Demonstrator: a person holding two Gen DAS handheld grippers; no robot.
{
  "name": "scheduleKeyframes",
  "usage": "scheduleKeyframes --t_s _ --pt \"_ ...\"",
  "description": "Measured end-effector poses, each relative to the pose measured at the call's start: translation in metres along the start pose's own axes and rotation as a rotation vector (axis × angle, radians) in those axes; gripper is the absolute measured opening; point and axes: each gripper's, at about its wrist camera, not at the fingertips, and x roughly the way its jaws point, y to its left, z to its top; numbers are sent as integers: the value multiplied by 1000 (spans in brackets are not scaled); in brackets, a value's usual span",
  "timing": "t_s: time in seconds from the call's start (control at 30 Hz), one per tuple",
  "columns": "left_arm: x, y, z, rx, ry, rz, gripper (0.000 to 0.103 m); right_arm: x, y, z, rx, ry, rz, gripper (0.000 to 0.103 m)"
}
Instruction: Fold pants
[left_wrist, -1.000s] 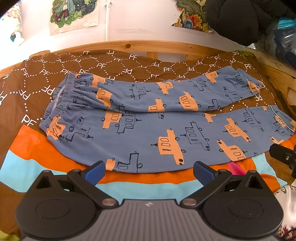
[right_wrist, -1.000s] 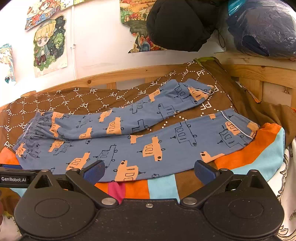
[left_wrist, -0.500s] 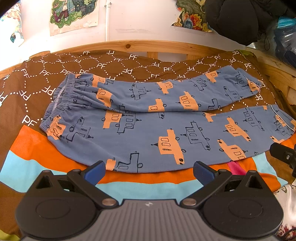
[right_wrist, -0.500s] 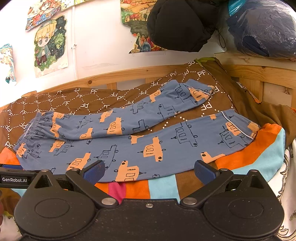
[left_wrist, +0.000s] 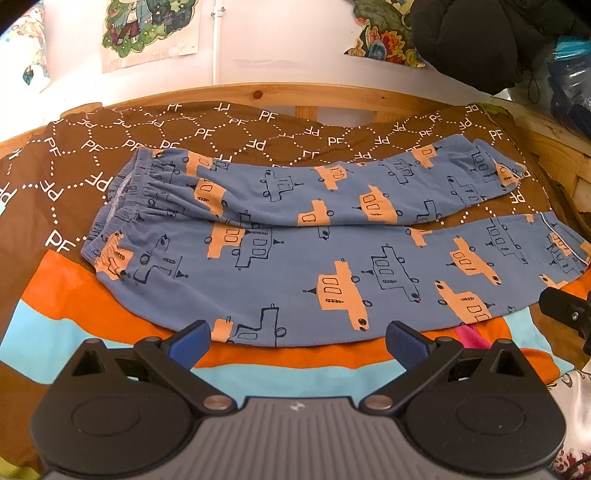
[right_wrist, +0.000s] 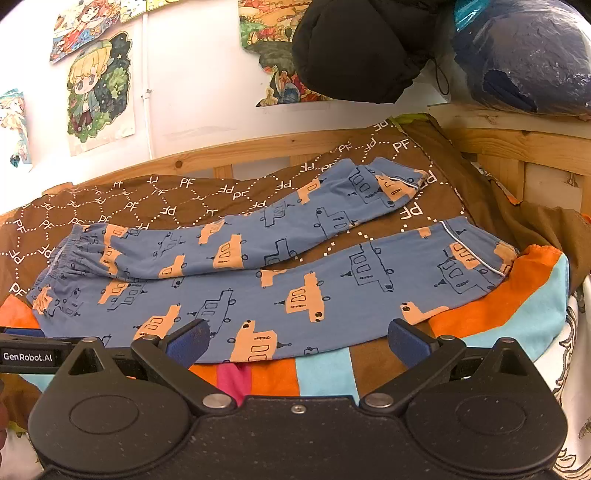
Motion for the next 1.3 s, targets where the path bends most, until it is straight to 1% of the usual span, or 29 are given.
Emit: scheduleKeyframes --t_s 0.13,0.2,0.8,1.07,1.2,1.3 --pt "0 -1 0 7 -5 3 103 2 3 5 2 9 2 102" --pt "1 -1 0 7 -3 1 103 7 -2 1 6 14 7 102" --pt "0 -1 -1 11 -8 0 103 9 -1 1 7 19 -1 102" --pt "3 1 1 -1 -12 -21 103 10 -2 1 4 25 1 102" --pt "7 3 15 7 -37 -2 103 12 -2 11 2 26 16 102" --pt "13 7 40 34 -54 5 103 18 -5 30 -19 15 47 102"
